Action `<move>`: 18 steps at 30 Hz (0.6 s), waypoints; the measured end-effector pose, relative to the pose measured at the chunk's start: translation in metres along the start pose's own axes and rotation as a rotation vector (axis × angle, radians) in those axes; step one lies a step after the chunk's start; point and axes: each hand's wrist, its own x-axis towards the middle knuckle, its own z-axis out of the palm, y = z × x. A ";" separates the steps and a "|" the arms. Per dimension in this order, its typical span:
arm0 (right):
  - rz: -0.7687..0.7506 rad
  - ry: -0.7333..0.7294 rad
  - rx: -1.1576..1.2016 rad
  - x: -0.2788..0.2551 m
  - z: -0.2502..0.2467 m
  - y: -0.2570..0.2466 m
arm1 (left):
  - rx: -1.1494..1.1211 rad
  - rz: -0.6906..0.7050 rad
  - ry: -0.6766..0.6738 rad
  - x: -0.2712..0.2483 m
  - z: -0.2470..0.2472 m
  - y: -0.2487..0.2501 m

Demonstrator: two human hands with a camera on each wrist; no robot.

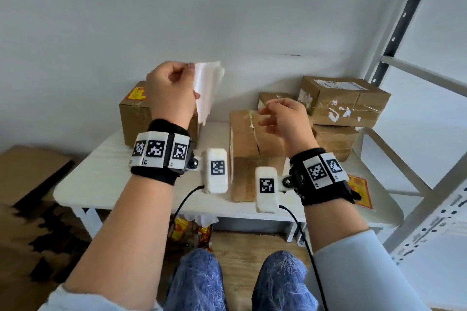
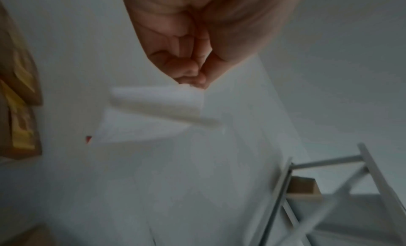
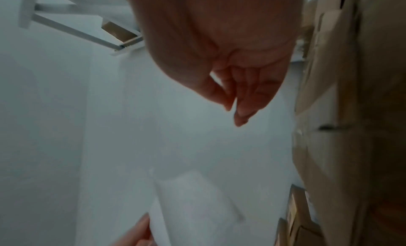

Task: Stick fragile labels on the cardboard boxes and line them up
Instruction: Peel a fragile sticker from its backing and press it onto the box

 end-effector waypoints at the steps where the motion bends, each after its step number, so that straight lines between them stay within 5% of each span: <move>1: 0.041 0.013 0.002 0.001 0.006 0.001 | -0.015 -0.030 0.033 0.006 -0.008 -0.003; 10: 0.003 -0.225 -0.186 -0.019 0.080 -0.019 | 0.044 -0.042 -0.068 0.000 -0.025 -0.021; 18: 0.013 -0.100 -0.372 0.001 0.111 0.003 | 0.006 -0.071 -0.085 0.004 -0.039 -0.041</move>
